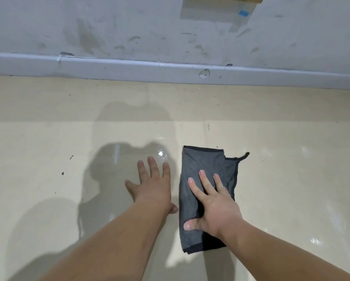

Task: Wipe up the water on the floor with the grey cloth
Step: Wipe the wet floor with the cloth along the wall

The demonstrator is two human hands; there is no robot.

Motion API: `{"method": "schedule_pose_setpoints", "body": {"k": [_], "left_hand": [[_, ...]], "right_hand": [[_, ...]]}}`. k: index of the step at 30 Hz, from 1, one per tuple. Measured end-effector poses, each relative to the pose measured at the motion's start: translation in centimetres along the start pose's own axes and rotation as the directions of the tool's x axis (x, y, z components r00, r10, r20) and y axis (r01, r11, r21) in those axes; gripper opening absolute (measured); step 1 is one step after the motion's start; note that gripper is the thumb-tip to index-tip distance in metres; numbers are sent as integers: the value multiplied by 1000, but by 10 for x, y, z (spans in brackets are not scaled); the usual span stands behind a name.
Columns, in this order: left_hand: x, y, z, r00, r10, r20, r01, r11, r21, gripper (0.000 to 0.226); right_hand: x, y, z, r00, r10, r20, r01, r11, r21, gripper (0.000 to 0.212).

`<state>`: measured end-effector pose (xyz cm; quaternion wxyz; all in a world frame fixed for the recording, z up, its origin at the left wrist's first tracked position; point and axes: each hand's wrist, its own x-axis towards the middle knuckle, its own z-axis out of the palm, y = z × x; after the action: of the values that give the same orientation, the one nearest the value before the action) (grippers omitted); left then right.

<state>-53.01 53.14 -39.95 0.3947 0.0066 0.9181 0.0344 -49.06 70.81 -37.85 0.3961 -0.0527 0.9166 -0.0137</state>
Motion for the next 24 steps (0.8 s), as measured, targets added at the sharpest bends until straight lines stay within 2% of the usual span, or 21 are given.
{"method": "schedule_pose_setpoints", "body": {"k": [4,7,11,14,16,18,21,24], "left_hand": [[2,0,-2,1000,-19,4,19,1000,9,136],[-2,-3,-3,1000,-29,-6,29,1000,-2,136],[-6,7,-6,992,-117,-49,119,992,43,139],[-11,30,-14,976,-156,-151,180,969,168,125],[-15,54,-22,980,-106,-168,136,974,181,109],[-16,82,-30,985,-27,-171,51,989,136,104],[-3,124,-50,988,-19,-150,36,993,109,119],[12,145,-65,986,-125,-111,145,969,202,143]], "right_hand": [[23,26,-25,992,-114,-49,113,994,-8,124],[53,40,-69,992,-112,-60,109,992,-62,125],[96,65,-114,989,-105,-106,102,994,-37,127],[110,99,-126,989,-15,-144,22,999,45,128],[106,128,-124,987,72,-144,-58,993,102,129],[97,157,-114,983,116,-141,-100,988,118,129],[73,194,-92,984,80,-162,-63,992,108,129],[46,210,-66,978,12,-206,5,997,83,127]]}}
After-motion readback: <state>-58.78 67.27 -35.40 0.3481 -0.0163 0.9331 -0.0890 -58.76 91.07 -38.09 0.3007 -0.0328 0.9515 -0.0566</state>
